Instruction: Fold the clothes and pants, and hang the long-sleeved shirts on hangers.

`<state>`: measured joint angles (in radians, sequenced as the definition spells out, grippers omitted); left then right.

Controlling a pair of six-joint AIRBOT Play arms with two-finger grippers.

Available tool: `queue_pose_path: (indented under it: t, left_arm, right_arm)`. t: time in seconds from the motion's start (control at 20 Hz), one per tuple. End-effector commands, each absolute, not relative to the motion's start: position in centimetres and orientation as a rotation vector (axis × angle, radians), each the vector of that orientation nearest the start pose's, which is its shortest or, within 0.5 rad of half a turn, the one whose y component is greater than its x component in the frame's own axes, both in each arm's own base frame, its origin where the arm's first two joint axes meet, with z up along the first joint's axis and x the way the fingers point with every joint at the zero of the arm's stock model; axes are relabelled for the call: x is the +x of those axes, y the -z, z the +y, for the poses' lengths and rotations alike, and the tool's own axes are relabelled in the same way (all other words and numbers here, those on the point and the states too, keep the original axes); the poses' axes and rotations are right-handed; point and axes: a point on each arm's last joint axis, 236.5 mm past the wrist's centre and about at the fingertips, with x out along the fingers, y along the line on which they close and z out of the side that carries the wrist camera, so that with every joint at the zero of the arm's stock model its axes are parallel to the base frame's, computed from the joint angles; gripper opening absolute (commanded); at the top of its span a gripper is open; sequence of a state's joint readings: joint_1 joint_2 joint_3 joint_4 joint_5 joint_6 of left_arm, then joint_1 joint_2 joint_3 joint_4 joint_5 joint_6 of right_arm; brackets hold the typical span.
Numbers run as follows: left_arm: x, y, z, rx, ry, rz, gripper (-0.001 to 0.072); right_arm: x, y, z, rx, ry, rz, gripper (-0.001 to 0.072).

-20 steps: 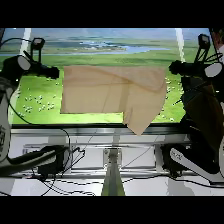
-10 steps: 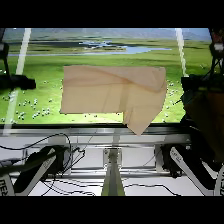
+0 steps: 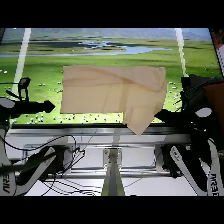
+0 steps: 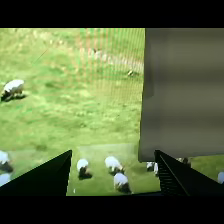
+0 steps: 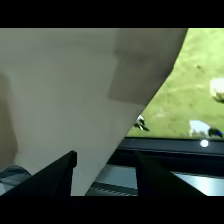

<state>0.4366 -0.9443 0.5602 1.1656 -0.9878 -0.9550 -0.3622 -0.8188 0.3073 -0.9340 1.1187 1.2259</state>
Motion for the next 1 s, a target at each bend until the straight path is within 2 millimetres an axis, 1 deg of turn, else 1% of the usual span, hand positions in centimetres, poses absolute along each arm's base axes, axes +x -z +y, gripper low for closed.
queue_pose_path:
  t: [0.0,0.1,0.2,0.25,0.3,0.35,0.4,0.45,0.5,0.55,0.6,0.65,0.75,0.85,0.95]
  left_arm:
    - [26.1,7.5,3.4,-0.269,0.119,1.257,0.0602]
    - [26.1,7.8,3.4,-0.296,0.104,1.269,0.0602]
    - [26.0,7.9,3.3,-0.34,0.075,1.278,0.0602]
    - [26.0,7.9,3.3,-0.36,0.061,1.28,0.0602]
    - [26.0,7.9,3.3,-0.377,0.049,1.282,0.0601]
    - [26.0,7.9,3.3,-0.393,0.037,1.284,0.0601]
    - [25.9,7.9,3.2,-0.409,0.028,1.288,0.0601]
    - [25.8,8.0,3.1,-0.417,0.029,1.296,0.0598]
    - [25.6,8.0,3.0,-0.425,0.03,1.305,0.0592]
    - [25.5,8.0,2.9,-0.426,0.032,1.307,0.0591]
    - [25.6,8.0,2.9,-0.428,0.032,1.304,0.0591]
    - [25.9,7.9,2.9,-0.434,0.03,1.293,0.0591]
    - [26.1,8.1,2.6,-0.463,0.034,1.292,0.0591]
    - [25.8,9.3,2.3,-0.489,0.039,1.336,0.0591]
    - [25.5,10.6,1.5,-0.525,0.072,1.381,0.0579]
  right_arm:
    - [18.5,11.3,7.6,0.803,-0.137,1.362,0.0413]
    - [18.3,11.9,7.9,0.843,-0.117,1.352,0.041]
    - [18.3,12.3,7.8,0.85,-0.099,1.344,0.0408]
    - [18.4,12.4,7.6,0.848,-0.091,1.34,0.0374]
    - [18.5,12.6,7.5,0.857,-0.081,1.335,0.032]
    - [18.7,12.8,7.5,0.869,-0.073,1.333,0.0296]
    - [18.9,13.0,7.6,0.868,-0.07,1.329,0.0231]
    - [19.2,13.1,7.9,0.871,-0.076,1.325,0.0173]
    - [19.5,12.9,8.4,0.869,-0.093,1.315,0.0145]
    - [20.0,12.6,8.9,0.85,-0.126,1.295,0.0101]
    - [20.4,12.2,9.5,0.828,-0.168,1.272,0.0028]
    - [20.9,11.7,9.9,0.799,-0.203,1.26,0.0015]
    - [22.2,10.2,10.3,0.739,-0.255,1.234,0.0014]
    - [23.9,8.4,10.4,0.686,-0.297,1.198,0.0015]
    - [25.7,6.7,10.2,0.662,-0.311,1.147,0.0015]
